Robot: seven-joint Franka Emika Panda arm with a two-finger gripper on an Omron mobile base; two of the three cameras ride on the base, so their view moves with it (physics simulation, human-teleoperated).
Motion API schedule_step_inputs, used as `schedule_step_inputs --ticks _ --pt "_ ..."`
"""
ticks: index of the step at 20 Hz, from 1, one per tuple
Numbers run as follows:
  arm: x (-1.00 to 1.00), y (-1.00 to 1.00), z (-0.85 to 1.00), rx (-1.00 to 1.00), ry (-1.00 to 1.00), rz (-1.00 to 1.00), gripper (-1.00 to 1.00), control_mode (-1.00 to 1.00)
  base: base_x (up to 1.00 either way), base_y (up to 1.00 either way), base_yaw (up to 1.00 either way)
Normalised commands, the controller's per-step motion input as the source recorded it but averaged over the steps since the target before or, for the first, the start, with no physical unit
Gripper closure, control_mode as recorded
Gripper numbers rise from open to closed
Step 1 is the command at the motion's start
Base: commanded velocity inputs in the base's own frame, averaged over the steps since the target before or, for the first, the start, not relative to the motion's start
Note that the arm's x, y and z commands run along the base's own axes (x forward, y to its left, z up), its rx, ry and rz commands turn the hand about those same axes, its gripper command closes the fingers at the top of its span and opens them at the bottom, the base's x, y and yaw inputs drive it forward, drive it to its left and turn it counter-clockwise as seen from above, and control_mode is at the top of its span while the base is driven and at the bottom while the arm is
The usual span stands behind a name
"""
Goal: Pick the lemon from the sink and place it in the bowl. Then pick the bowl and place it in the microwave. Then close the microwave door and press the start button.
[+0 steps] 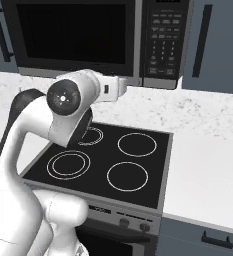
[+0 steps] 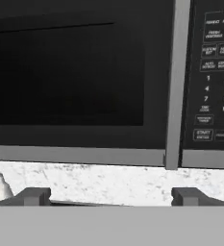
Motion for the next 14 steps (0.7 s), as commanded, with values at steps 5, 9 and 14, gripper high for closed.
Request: schedule_step_inputs --ticks 5,9,14 --pt "-0.05 -0.38 0.0 -0.05 -0.11 0.33 -1.0 -1.0 0.0 0.0 0.0" --pt "-0.09 -0.21 0.0 -0.19 -0.14 0.3 -1.0 -1.0 0.0 0.0 0.0" --pt "-0.17 -0.04 0.0 -0.18 -0.06 0.21 -1.0 -1.0 0.0 0.0 0.0"
